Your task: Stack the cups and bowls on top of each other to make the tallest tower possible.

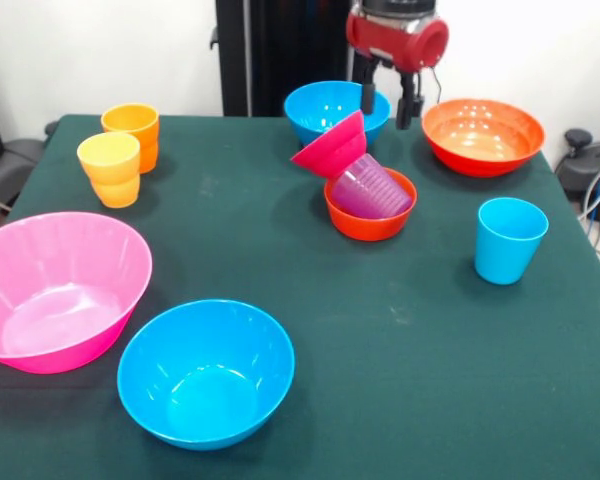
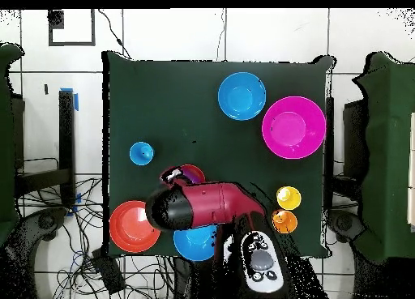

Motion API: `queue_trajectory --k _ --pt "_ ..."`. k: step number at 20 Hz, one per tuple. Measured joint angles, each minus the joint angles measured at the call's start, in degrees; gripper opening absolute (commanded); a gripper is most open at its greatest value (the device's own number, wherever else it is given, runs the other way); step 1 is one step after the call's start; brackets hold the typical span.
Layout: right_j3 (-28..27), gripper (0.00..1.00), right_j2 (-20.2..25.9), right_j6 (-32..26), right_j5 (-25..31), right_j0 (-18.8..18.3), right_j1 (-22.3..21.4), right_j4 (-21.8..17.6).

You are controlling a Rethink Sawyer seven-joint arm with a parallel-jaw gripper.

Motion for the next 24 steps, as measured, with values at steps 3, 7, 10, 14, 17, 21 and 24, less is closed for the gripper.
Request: queue_trajectory --k 3,7,10,14,17,21,24 --pt "-0.2 1.00 -1.7 0.0 0.0 1.3 2.1 -1.6" --pt "-0.2 1.00 -4.0 0.0 0.0 2.5 4.9 -3.5" --pt "-0.2 1.00 -5.7 0.0 0.0 2.6 6.0 -4.4" --pt "0.4 1.00 -6.4 0.0 1.4 2.4 4.4 -4.4" --pt "0.8 1.00 -6.4 0.0 4.3 2.1 0.8 -4.4" --pt "0.8 1.00 -6.4 0.0 6.2 1.9 -1.8 -4.4" --pt "0.6 1.00 -6.4 0.0 6.1 1.9 -1.7 -4.4"
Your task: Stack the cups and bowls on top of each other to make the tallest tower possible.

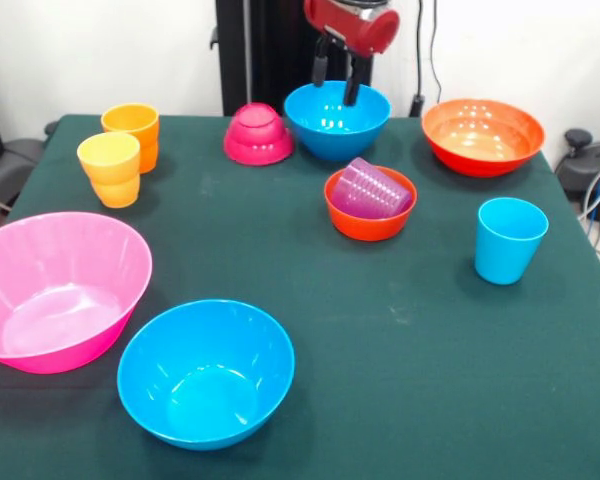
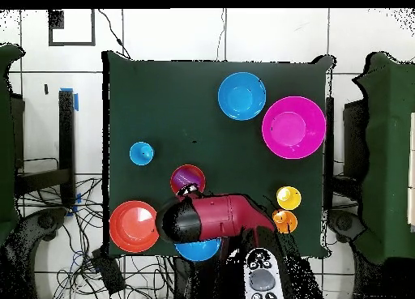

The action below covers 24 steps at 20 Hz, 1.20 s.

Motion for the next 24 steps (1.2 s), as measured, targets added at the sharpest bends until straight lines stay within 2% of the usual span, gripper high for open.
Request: queue_trajectory --k 13,24 --pt "-1.0 1.00 -0.1 0.0 0.0 0.5 4.7 0.0" --pt "-1.2 1.00 -0.5 0.0 0.0 1.4 4.6 0.0"
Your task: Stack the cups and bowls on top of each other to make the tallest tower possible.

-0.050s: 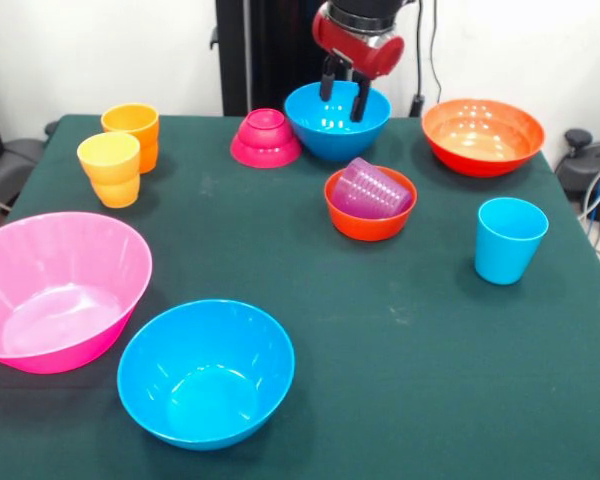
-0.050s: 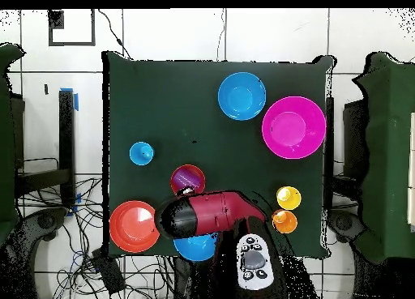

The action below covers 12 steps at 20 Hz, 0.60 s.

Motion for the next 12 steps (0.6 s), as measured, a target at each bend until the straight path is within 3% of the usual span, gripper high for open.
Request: queue_trajectory --k 5,12 --pt "-0.4 1.00 0.0 0.0 0.0 -0.8 -0.5 0.0" --pt "-2.2 1.00 0.6 0.0 0.0 -5.1 -1.2 0.0"
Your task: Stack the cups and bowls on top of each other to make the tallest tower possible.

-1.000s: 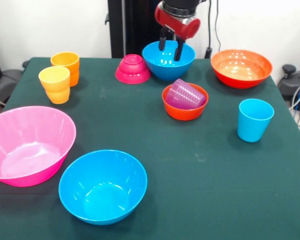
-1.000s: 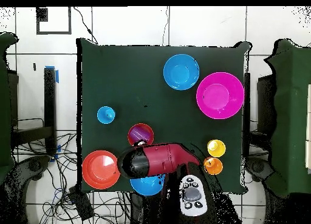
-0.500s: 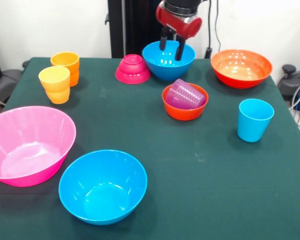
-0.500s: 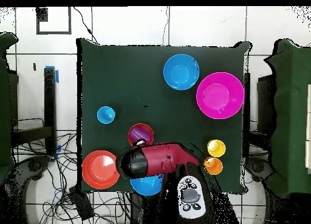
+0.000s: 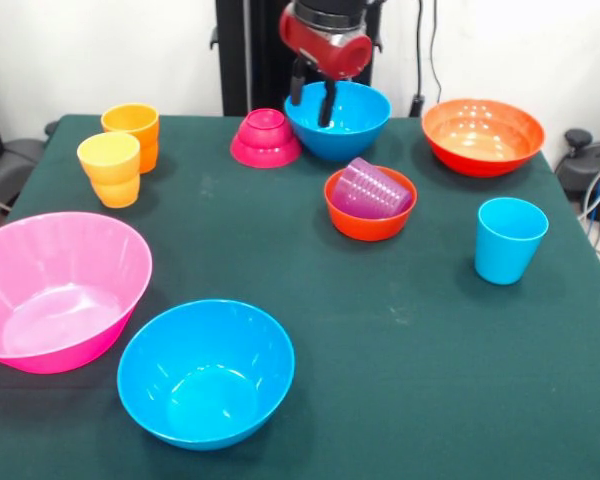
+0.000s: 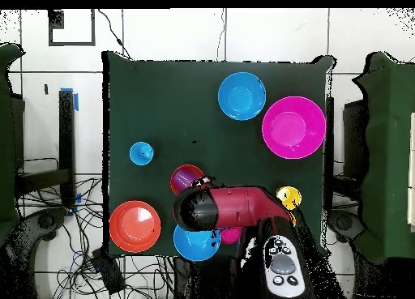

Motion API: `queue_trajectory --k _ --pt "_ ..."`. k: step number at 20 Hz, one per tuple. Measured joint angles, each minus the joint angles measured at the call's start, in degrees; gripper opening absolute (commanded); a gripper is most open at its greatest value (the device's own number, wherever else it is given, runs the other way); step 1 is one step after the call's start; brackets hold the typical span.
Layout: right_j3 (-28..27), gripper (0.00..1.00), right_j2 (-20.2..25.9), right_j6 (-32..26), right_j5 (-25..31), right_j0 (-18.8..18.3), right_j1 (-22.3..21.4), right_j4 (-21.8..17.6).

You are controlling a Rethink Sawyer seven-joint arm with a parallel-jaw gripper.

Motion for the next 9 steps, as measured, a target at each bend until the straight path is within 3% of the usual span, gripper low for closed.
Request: queue_trajectory --k 5,9 --pt "-0.2 1.00 4.8 -0.9 0.0 -6.2 -6.8 0.0" --pt "-2.3 1.00 10.0 -6.0 1.3 -11.1 -13.6 0.0"
